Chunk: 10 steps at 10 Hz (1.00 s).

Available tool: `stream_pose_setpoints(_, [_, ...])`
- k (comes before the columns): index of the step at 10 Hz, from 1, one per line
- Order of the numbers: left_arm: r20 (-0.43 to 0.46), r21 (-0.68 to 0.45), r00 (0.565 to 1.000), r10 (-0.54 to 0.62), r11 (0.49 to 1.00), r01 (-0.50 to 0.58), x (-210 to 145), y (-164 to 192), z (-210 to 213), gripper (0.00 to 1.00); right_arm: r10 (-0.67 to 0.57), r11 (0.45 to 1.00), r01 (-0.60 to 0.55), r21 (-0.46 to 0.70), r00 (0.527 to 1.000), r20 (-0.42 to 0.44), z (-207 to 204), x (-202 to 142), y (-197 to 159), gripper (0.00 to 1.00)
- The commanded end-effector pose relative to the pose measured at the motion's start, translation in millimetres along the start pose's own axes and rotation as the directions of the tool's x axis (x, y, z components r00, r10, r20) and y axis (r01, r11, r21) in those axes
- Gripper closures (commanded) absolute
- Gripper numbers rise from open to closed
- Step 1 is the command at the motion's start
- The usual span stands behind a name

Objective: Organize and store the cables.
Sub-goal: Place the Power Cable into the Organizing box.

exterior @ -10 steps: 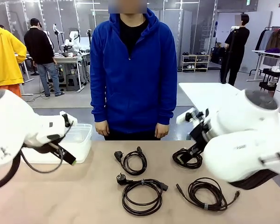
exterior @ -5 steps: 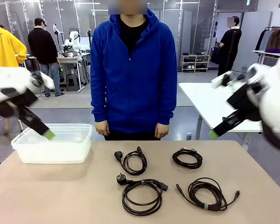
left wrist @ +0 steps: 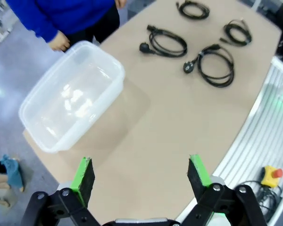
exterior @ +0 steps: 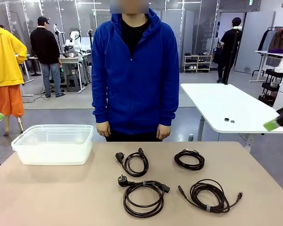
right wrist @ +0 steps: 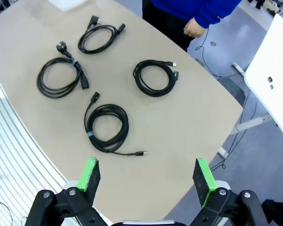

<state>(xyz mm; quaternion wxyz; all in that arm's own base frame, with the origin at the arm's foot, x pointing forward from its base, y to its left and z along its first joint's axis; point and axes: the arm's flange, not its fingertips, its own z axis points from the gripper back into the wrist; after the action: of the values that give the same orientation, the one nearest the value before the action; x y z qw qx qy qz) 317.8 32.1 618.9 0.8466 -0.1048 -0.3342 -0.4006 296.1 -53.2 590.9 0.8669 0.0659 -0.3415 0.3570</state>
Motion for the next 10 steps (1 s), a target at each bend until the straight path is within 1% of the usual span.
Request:
stream_pose_setpoints(1, [0.106,0.005,0.994,-0.018,1.000,0.018,-36.8,11.4,10.1,0.00,0.045,0.999,-0.046,0.012,0.999,0.027,12.3,-22.9,-17.5,0.00])
stream_pose_setpoints(2, [0.124,0.040,0.992,0.012,0.999,-0.017,-63.4,18.2,23.0,0.00,0.019,1.000,-0.020,0.017,0.998,0.055,22.6,-37.3,-19.5,0.00])
stream_pose_setpoints(3, [0.150,0.076,0.987,0.055,0.995,-0.067,-83.0,24.7,27.1,0.00,-0.002,1.000,0.000,0.022,0.997,0.081,27.8,-47.6,-21.8,0.00])
stream_pose_setpoints(4, [0.140,0.086,0.987,0.075,0.992,-0.088,-95.5,26.8,23.8,0.00,-0.025,0.999,0.023,0.029,0.996,0.087,30.0,-55.3,-26.2,0.00])
stream_pose_setpoints(5, [0.145,0.099,0.987,0.073,0.991,-0.088,-99.6,27.6,24.0,0.00,-0.041,0.999,0.039,0.028,0.996,0.075,29.8,-59.3,-29.5,0.00])
stream_pose_setpoints(6, [0.178,0.108,0.979,0.098,0.987,-0.118,-98.3,26.7,27.8,0.00,-0.077,0.996,0.074,0.041,0.992,0.099,32.3,-58.0,-29.0,0.00])
stream_pose_setpoints(7, [0.121,0.077,0.989,0.091,0.992,-0.101,-101.9,31.6,34.5,0.00,-0.064,0.997,0.060,0.047,0.993,0.098,29.4,-57.1,-27.4,0.00])
stream_pose_setpoints(8, [0.121,0.077,0.989,0.091,0.992,-0.101,-101.9,31.6,34.5,0.00,-0.061,0.998,0.060,0.015,0.995,0.081,33.7,-55.8,-31.2,0.00])
stream_pose_setpoints(10, [0.121,0.077,0.989,0.091,0.992,-0.101,-101.9,31.6,34.5,0.00,-0.061,0.998,0.060,0.015,0.995,0.081,33.7,-55.8,-31.2,0.00])
